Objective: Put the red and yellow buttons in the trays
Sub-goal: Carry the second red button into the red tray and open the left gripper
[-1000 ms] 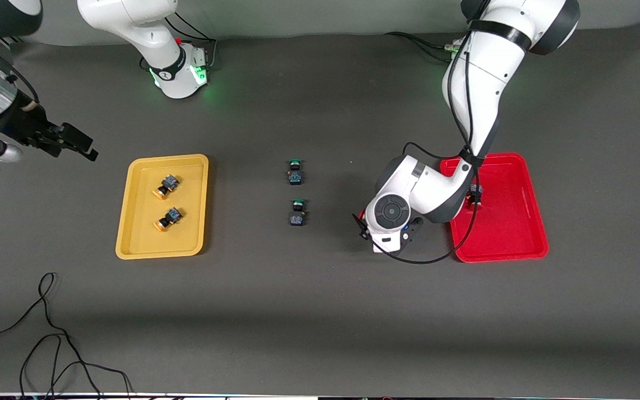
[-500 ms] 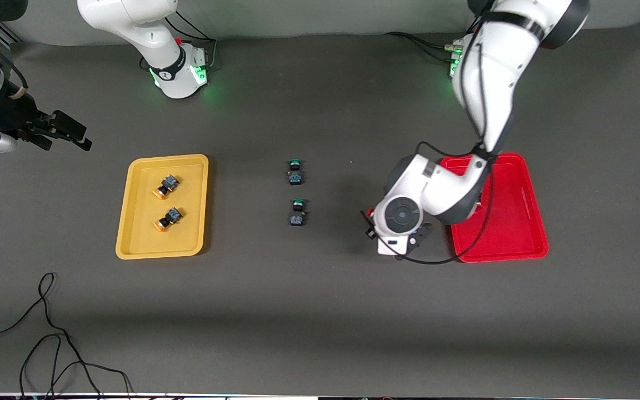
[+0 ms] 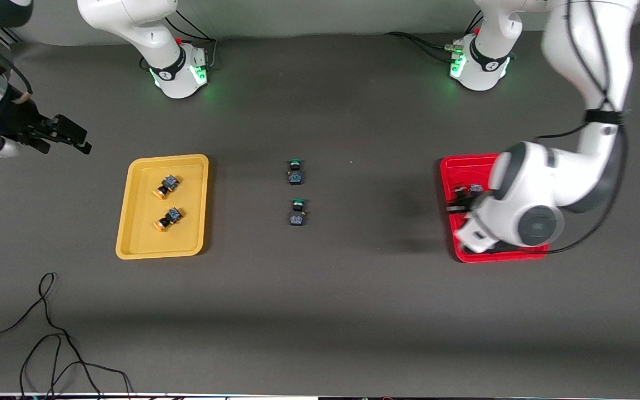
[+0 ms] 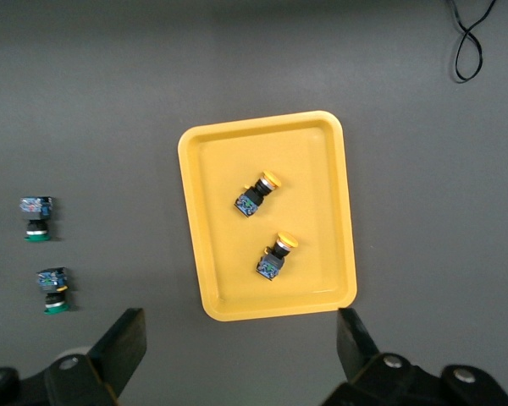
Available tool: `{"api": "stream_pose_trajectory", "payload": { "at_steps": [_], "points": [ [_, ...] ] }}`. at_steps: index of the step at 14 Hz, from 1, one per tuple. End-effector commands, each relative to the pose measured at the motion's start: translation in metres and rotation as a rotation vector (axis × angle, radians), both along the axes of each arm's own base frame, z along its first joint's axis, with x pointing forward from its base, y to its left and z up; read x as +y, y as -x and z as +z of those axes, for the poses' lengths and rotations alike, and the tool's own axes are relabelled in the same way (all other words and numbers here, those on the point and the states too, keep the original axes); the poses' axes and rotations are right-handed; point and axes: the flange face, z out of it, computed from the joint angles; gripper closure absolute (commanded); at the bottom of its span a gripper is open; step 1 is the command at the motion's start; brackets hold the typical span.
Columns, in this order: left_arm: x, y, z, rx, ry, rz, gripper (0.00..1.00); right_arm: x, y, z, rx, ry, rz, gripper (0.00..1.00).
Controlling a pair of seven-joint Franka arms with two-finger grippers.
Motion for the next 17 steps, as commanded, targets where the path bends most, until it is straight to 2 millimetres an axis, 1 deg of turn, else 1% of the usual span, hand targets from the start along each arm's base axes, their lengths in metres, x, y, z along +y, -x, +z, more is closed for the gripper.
{"api": "stream_pose_trajectory", "payload": {
  "at_steps": [1, 2, 3, 4, 5, 6, 7, 8, 9, 10, 11, 12, 13, 14, 15, 17],
  "points": [
    [0.056, 0.019, -0.029, -0.016, 0.006, -0.131, 1.0, 0.002, -0.009, -0.002, 0.008, 0.032, 0.026, 0.0],
    [0.072, 0.025, -0.045, -0.033, 0.017, -0.15, 1.0, 0.003, -0.008, -0.002, 0.008, 0.032, 0.028, 0.0],
    [0.082, 0.029, -0.06, -0.054, 0.019, -0.167, 1.0, 0.004, -0.009, -0.002, 0.009, 0.035, 0.032, 0.0],
    [0.087, 0.034, -0.078, -0.064, 0.003, -0.2, 1.0, 0.001, -0.008, -0.002, 0.008, 0.036, 0.029, 0.0],
    [0.092, 0.034, -0.089, -0.08, -0.002, -0.206, 1.0, -0.002, -0.009, -0.002, 0.006, 0.036, 0.024, 0.0],
    [0.095, 0.034, -0.094, -0.084, -0.001, -0.207, 1.0, -0.003, -0.011, -0.002, 0.002, 0.034, 0.022, 0.0],
    [0.096, 0.032, -0.093, -0.084, -0.001, -0.218, 0.67, -0.001, -0.016, -0.008, 0.002, 0.029, 0.021, 0.0],
    [0.098, 0.031, -0.087, -0.079, 0.008, -0.245, 0.1, 0.002, -0.018, -0.005, -0.009, 0.028, 0.023, 0.0],
    [0.104, 0.028, -0.075, -0.072, 0.013, -0.261, 0.0, 0.004, -0.018, 0.001, -0.016, 0.029, 0.021, 0.0],
    [0.115, 0.022, -0.056, -0.06, 0.013, -0.257, 0.0, 0.005, -0.014, 0.004, -0.011, 0.027, 0.026, 0.0],
    [0.119, 0.012, -0.029, -0.054, 0.013, -0.273, 0.0, 0.001, -0.012, 0.004, -0.009, 0.026, 0.025, 0.0],
    [0.125, 0.003, 0.003, -0.041, 0.026, -0.282, 0.0, 0.001, -0.013, 0.007, -0.015, 0.023, 0.022, 0.0],
    [0.133, -0.004, 0.037, -0.034, 0.025, -0.281, 0.0, 0.007, -0.014, 0.009, -0.019, 0.025, 0.033, 0.0],
    [0.134, -0.007, 0.069, -0.035, 0.026, -0.286, 0.0, 0.009, -0.015, 0.004, -0.012, 0.027, 0.037, 0.0],
    [0.135, -0.008, 0.101, -0.053, 0.027, -0.278, 0.0, 0.01, -0.016, 0.003, -0.008, 0.027, 0.039, 0.0],
    [0.13, 0.005, 0.162, -0.11, 0.056, -0.251, 0.0, 0.008, -0.017, 0.003, -0.013, 0.027, 0.066, 0.0]
  ]
}}
